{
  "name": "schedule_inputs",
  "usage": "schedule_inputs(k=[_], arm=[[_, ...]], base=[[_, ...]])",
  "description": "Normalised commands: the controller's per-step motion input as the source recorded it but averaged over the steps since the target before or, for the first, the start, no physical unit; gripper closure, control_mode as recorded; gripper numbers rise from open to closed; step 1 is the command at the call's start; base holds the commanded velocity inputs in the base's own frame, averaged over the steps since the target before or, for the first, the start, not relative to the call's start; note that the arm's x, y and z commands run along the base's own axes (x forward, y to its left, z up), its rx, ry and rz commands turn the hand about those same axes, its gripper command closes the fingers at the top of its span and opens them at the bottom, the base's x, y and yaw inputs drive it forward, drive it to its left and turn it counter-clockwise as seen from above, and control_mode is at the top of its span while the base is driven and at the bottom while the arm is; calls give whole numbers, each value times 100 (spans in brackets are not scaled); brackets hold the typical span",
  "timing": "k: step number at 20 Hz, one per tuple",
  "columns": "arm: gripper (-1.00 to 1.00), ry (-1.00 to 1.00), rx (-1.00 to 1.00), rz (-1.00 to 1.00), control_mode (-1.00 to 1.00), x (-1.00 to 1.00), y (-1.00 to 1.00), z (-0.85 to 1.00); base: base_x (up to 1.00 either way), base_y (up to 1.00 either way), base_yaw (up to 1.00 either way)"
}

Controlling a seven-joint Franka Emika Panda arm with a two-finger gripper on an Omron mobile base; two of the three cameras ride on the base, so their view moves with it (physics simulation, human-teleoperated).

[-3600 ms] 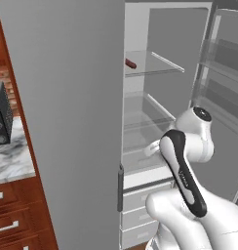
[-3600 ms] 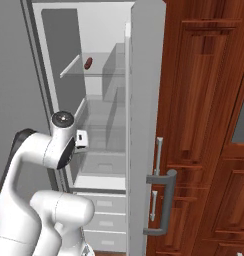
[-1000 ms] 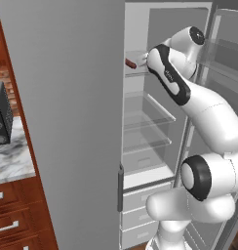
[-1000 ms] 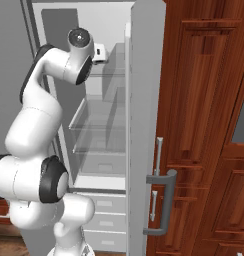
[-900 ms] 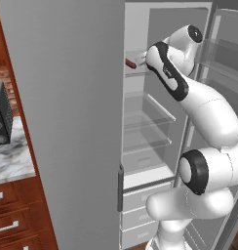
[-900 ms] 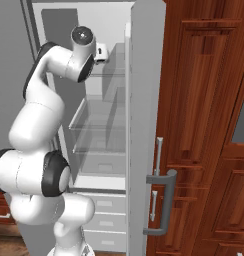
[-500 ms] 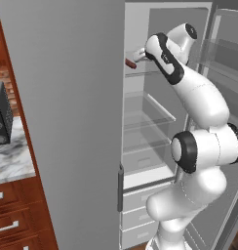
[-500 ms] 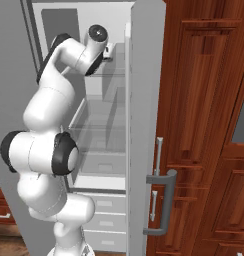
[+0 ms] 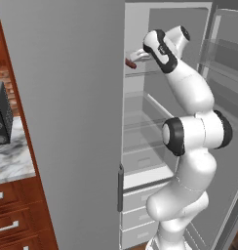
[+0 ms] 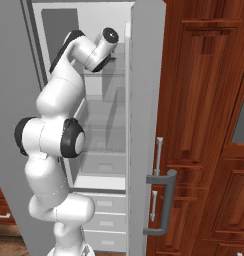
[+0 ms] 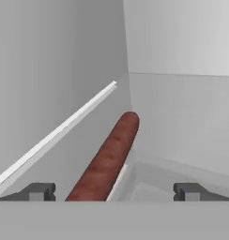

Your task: Retrieve the sausage and cheese from the fridge and place them on the cutting board on the counter.

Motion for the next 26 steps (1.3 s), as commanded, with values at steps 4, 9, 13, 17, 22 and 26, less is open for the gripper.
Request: schedule_inputs(k=[4,9,13,17,22,26], arm=[[-100,0,0,8,-100,51,15,-9],[-100,8,-2,2,-100,58,19,-11],[-100,3,-3,0,-100,59,15,-6],[-100,10,-12,0,-100,34,8,-14],[-100,4,-18,0,-100,2,3,-37],[-100,0,-16,0,-100,-4,3,-45]], base=[[0,0,0],[0,0,0],[0,0,0],[0,0,0],[0,0,0],[0,0,0]])
